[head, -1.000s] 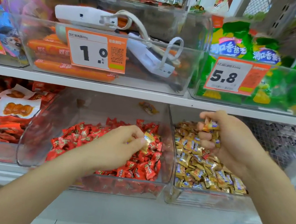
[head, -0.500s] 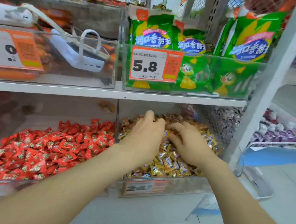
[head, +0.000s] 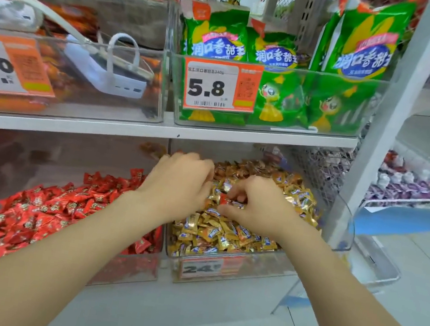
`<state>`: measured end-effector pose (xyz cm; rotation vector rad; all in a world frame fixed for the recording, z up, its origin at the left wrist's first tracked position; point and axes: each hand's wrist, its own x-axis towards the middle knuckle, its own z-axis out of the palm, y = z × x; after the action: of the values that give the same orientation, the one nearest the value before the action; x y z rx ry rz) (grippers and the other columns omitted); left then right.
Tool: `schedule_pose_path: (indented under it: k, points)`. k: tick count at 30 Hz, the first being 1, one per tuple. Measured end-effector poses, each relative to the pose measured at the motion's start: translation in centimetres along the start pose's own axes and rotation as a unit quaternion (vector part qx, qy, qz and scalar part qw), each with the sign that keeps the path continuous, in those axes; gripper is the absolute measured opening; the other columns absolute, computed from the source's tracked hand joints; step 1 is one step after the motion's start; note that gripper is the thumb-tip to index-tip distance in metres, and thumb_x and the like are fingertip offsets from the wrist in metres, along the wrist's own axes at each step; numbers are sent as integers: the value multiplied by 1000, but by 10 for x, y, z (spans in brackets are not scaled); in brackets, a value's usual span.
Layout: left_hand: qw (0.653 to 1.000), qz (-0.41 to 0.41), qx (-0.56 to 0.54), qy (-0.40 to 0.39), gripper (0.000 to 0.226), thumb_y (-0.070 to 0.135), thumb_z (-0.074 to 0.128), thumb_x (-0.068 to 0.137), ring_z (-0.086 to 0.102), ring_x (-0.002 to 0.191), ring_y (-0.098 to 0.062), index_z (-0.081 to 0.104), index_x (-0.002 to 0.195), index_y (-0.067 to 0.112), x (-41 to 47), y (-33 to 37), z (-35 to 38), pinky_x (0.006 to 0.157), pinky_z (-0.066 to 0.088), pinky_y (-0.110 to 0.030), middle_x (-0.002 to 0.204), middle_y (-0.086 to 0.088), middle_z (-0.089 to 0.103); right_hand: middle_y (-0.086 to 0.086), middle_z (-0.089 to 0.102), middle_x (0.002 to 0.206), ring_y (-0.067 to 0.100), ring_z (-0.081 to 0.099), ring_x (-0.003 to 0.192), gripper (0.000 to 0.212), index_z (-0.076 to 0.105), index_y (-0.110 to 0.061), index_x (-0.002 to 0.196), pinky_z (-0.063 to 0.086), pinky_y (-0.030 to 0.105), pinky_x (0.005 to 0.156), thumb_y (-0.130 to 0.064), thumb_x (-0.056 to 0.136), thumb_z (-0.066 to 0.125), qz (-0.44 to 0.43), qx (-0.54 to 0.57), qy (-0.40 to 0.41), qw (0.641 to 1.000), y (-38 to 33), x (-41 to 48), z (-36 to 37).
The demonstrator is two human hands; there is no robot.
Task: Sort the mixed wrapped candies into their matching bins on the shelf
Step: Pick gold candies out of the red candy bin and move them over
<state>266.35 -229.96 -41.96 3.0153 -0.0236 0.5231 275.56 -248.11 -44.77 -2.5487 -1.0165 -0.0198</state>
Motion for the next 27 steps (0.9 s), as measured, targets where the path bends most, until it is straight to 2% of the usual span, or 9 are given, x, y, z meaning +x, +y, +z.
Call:
schedule_pose_path:
  k: [4, 8, 10, 13, 16, 19, 22, 24, 27]
  points:
    - [996, 19, -80, 47, 6, 31, 57, 99, 50, 93, -20, 61, 95, 28, -36, -12, -9, 83, 48, -42, 99, 7, 50, -1, 69, 68, 16, 63, 67, 33, 75, -19, 77, 57, 37, 69, -41, 97, 62, 17, -42, -33, 998, -2, 6, 3]
    - [993, -13, -61, 100, 8, 25, 54, 100, 47, 85, -19, 52, 92, 24, -63, -37, -17, 76, 46, -38, 93, 6, 42, 10, 56, 58, 30, 54, 57, 40, 54, -5, 65, 45, 37, 55, -25, 98, 47, 69, 13, 35, 997, -18, 4, -7]
    - [995, -56, -56, 60, 9, 27, 53, 99, 51, 84, -18, 54, 90, 25, -72, -57, -18, 77, 48, -39, 91, 7, 46, 7, 45, 53, 23, 42, 52, 45, 42, -8, 59, 29, 35, 51, -23, 102, 45, 77, 75, 84, 991, -38, -1, -13]
    - [993, -107, -35, -27, 11, 29, 53, 93, 57, 85, -22, 59, 84, 30, -84, -94, -22, 84, 54, -44, 87, 7, 52, -3, 38, 50, 12, 34, 47, 59, 40, -15, 57, 26, 32, 52, -40, 111, 41, -11, 139, 77, 987, -86, -13, -15]
    - [983, -172, -55, -23, 12, 26, 57, 93, 65, 88, -24, 67, 86, 27, -95, -128, -28, 84, 54, -39, 84, 6, 63, -2, 52, 63, 10, 48, 66, 52, 56, -16, 68, 38, 29, 66, -47, 108, 48, -135, 119, 46, 983, -130, -12, 1]
    - [967, -233, -100, 5, 14, 21, 60, 95, 67, 81, -19, 69, 86, 26, -108, -147, -32, 78, 50, -33, 77, 12, 68, -4, 59, 97, 16, 57, 99, 26, 76, -29, 104, 48, 40, 93, -47, 102, 58, -188, 30, -16, 982, -152, 6, 19]
    - [974, -201, -100, 5, 14, 22, 60, 94, 65, 80, -18, 70, 87, 27, -112, -149, -31, 80, 54, -36, 77, 13, 67, -6, 58, 96, 21, 59, 96, 19, 75, -29, 103, 51, 43, 95, -28, 96, 58, -131, 30, 21, 991, -152, 23, 18]
    - [985, -136, -104, -14, 14, 26, 58, 93, 66, 86, -18, 72, 89, 27, -103, -142, -29, 84, 54, -36, 86, 9, 69, -6, 63, 83, 20, 60, 85, 16, 71, -20, 94, 54, 40, 85, -21, 95, 55, -32, 65, 55, 996, -143, 30, 13]
    - [988, -75, -109, -82, 22, 31, 53, 100, 67, 103, -22, 73, 106, 22, -70, -133, -13, 94, 53, -37, 105, 1, 74, 5, 66, 73, 27, 65, 76, 24, 64, -10, 83, 56, 37, 68, -22, 99, 51, 105, 74, 3, 992, -125, 37, 9]
